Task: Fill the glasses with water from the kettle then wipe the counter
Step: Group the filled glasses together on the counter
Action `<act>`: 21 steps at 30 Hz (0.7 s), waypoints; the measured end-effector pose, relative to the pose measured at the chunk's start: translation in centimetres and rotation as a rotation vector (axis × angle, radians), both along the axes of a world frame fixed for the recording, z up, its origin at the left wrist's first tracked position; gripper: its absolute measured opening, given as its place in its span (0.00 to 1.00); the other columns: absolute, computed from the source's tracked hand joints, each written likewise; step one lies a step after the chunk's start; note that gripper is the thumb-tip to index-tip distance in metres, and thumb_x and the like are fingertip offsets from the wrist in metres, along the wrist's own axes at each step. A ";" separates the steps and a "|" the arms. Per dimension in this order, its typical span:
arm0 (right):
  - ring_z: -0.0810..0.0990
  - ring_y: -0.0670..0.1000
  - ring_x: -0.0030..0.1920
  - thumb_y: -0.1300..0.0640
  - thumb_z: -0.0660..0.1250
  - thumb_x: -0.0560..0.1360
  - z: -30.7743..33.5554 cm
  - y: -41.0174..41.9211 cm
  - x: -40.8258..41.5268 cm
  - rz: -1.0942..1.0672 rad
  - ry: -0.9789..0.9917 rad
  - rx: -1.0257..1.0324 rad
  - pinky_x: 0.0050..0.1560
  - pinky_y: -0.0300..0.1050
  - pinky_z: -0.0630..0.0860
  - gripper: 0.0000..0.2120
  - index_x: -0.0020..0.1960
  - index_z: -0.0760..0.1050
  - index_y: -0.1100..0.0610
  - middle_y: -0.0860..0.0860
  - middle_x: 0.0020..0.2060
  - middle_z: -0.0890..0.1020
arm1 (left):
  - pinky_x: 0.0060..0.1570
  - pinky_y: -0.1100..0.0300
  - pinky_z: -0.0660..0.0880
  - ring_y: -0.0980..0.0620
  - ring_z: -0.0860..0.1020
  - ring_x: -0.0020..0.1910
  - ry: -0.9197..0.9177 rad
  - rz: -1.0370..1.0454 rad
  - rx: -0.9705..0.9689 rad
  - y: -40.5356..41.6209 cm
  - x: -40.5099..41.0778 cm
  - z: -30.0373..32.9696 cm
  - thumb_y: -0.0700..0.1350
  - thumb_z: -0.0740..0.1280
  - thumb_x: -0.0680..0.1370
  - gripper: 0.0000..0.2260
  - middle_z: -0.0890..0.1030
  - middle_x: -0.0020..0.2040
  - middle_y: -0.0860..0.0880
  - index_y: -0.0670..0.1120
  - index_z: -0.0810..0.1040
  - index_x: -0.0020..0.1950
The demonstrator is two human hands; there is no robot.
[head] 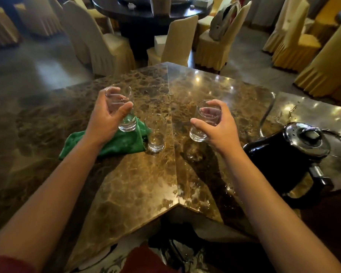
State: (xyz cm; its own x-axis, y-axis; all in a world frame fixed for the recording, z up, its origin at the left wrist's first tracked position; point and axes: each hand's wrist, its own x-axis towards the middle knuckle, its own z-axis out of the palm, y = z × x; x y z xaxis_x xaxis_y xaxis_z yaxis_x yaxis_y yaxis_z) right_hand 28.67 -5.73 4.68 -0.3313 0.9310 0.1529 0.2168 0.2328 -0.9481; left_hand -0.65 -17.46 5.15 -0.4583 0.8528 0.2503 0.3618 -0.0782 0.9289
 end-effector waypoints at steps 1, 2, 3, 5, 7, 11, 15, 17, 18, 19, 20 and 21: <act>0.82 0.47 0.62 0.51 0.83 0.71 0.0 0.8 -0.5 -0.008 0.000 0.011 0.66 0.54 0.80 0.31 0.69 0.73 0.50 0.48 0.59 0.83 | 0.54 0.68 0.77 0.61 0.81 0.58 -0.001 -0.014 -0.002 1.2 -0.5 0.3 0.50 0.72 0.79 0.23 0.80 0.60 0.49 0.47 0.68 0.70; 0.82 0.48 0.62 0.50 0.83 0.70 0.0 1.5 -1.1 -0.018 -0.004 0.021 0.66 0.55 0.79 0.31 0.68 0.73 0.49 0.47 0.59 0.82 | 0.53 0.68 0.77 0.62 0.81 0.58 -0.007 -0.038 -0.006 2.6 -1.0 0.3 0.50 0.72 0.79 0.23 0.79 0.61 0.50 0.48 0.69 0.71; 0.82 0.47 0.61 0.47 0.83 0.70 -0.2 2.1 -1.6 -0.018 -0.005 0.028 0.67 0.55 0.79 0.31 0.68 0.73 0.48 0.47 0.59 0.82 | 0.54 0.66 0.78 0.60 0.81 0.59 -0.035 -0.072 -0.017 3.7 -1.4 0.2 0.50 0.72 0.79 0.24 0.80 0.62 0.50 0.49 0.69 0.71; 0.82 0.46 0.61 0.44 0.82 0.69 -0.7 3.6 -2.8 -0.029 -0.021 0.027 0.67 0.54 0.79 0.31 0.66 0.73 0.46 0.46 0.59 0.82 | 0.57 0.62 0.78 0.58 0.80 0.61 -0.054 -0.185 -0.087 6.4 -2.3 -0.2 0.51 0.73 0.77 0.25 0.80 0.63 0.50 0.51 0.69 0.72; 0.82 0.46 0.61 0.46 0.83 0.69 -1.1 5.1 -4.2 -0.032 -0.041 0.026 0.66 0.52 0.80 0.30 0.65 0.72 0.45 0.47 0.59 0.82 | 0.56 0.63 0.78 0.57 0.80 0.62 -0.010 -0.277 -0.135 8.9 -3.0 -0.6 0.52 0.73 0.75 0.28 0.80 0.63 0.49 0.51 0.68 0.73; 0.81 0.48 0.62 0.52 0.83 0.71 -2.3 7.1 -6.3 -0.025 -0.063 0.008 0.68 0.53 0.79 0.31 0.68 0.71 0.49 0.47 0.59 0.81 | 0.62 0.55 0.77 0.54 0.79 0.63 -0.007 -0.342 -0.179 12.2 -3.0 -1.7 0.54 0.74 0.75 0.28 0.78 0.64 0.44 0.55 0.69 0.73; 0.81 0.48 0.63 0.50 0.82 0.71 -4.0 8.2 -7.9 -0.041 -0.085 -0.026 0.68 0.54 0.78 0.34 0.71 0.70 0.52 0.48 0.62 0.81 | 0.60 0.60 0.77 0.57 0.80 0.61 -0.001 -0.395 -0.230 14.4 -2.7 -3.6 0.49 0.73 0.77 0.27 0.78 0.63 0.45 0.51 0.68 0.74; 0.81 0.48 0.63 0.49 0.82 0.71 -4.5 8.4 -8.3 -0.037 -0.095 -0.036 0.68 0.55 0.78 0.34 0.71 0.70 0.52 0.48 0.63 0.81 | 0.58 0.64 0.78 0.59 0.80 0.60 0.017 -0.402 -0.242 14.8 -2.4 -4.1 0.47 0.72 0.78 0.27 0.78 0.63 0.44 0.49 0.67 0.75; 0.81 0.49 0.63 0.49 0.82 0.71 -4.7 8.3 -8.6 -0.035 -0.102 -0.039 0.68 0.55 0.78 0.34 0.71 0.70 0.52 0.48 0.63 0.81 | 0.58 0.64 0.78 0.59 0.80 0.60 0.019 -0.406 -0.254 14.8 -2.3 -4.5 0.47 0.72 0.78 0.27 0.78 0.63 0.44 0.48 0.67 0.75; 0.81 0.49 0.63 0.49 0.82 0.71 -5.0 8.3 -8.8 -0.039 -0.104 -0.042 0.68 0.55 0.78 0.34 0.71 0.70 0.52 0.48 0.63 0.81 | 0.60 0.62 0.78 0.58 0.80 0.60 0.014 -0.402 -0.258 14.8 -2.4 -5.0 0.47 0.72 0.78 0.27 0.78 0.63 0.44 0.47 0.67 0.75; 0.81 0.49 0.63 0.48 0.82 0.71 -4.9 8.4 -8.8 -0.042 -0.099 -0.036 0.68 0.55 0.78 0.34 0.71 0.70 0.51 0.48 0.62 0.81 | 0.61 0.60 0.78 0.56 0.79 0.61 0.017 -0.405 -0.254 14.8 -2.4 -5.0 0.47 0.72 0.78 0.27 0.78 0.63 0.44 0.48 0.67 0.75; 0.81 0.48 0.63 0.48 0.82 0.71 -5.0 8.3 -8.8 -0.047 -0.103 -0.038 0.67 0.55 0.79 0.34 0.71 0.70 0.51 0.48 0.62 0.81 | 0.61 0.58 0.78 0.55 0.79 0.62 0.012 -0.418 -0.256 14.6 -2.4 -5.3 0.48 0.72 0.78 0.27 0.78 0.63 0.44 0.49 0.67 0.75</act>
